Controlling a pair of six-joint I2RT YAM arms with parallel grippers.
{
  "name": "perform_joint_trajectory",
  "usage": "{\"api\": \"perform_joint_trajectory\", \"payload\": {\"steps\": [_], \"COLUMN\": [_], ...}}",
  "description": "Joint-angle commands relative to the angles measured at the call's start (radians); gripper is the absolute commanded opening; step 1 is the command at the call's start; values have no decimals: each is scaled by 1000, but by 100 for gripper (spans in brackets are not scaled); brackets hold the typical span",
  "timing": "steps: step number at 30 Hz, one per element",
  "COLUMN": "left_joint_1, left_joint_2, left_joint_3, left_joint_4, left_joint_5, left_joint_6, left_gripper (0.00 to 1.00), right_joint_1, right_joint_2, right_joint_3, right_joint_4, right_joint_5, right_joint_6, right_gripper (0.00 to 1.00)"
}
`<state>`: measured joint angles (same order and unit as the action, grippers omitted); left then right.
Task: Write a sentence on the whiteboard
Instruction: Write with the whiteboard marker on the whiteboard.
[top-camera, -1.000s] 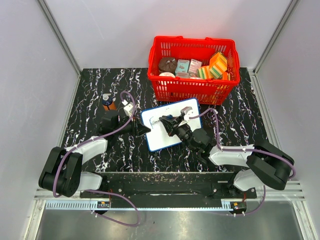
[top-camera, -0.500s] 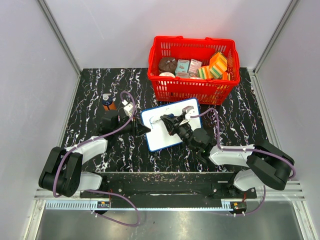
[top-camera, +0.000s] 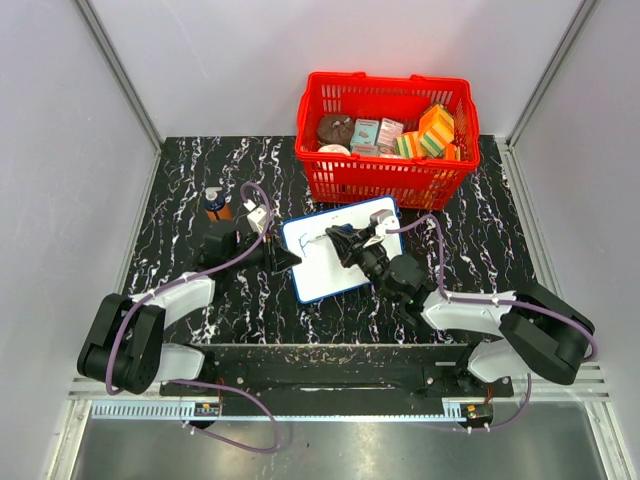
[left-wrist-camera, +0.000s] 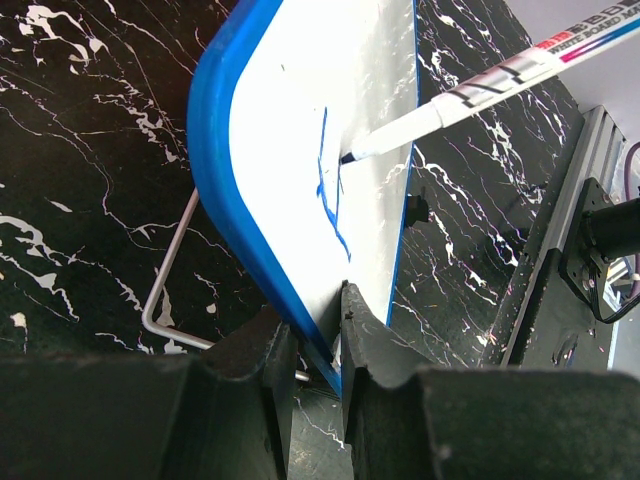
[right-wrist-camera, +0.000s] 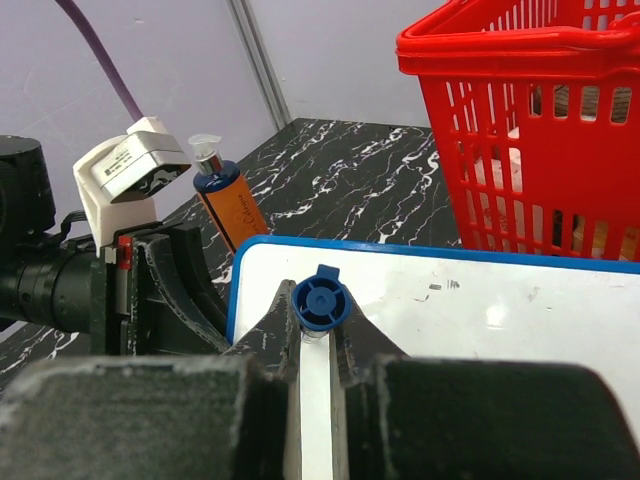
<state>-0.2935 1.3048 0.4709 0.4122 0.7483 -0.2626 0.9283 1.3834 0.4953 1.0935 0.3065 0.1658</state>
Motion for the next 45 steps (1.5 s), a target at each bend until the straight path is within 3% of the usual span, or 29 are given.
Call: {"api": "perform_joint_trajectory", "payload": {"steps": [1, 12, 45], "left_joint_1": [5, 5, 5], "left_joint_2": [16, 16, 22], "left_joint_3": [15, 17, 18], "left_joint_4": [5, 5, 4], "left_joint_5": [-90, -89, -87], "left_joint_6": [137, 135, 135], "left_gripper": [0, 0, 0], "right_joint_1": [-11, -9, -13], "right_joint_2": [-61, -172, -17], "right_joint_3": [-14, -43, -9], "right_joint_4": [14, -75, -6], "right_joint_5": [-30, -18, -3], "right_joint_6": [-2, 14, 37], "right_gripper": [0, 0, 0]}}
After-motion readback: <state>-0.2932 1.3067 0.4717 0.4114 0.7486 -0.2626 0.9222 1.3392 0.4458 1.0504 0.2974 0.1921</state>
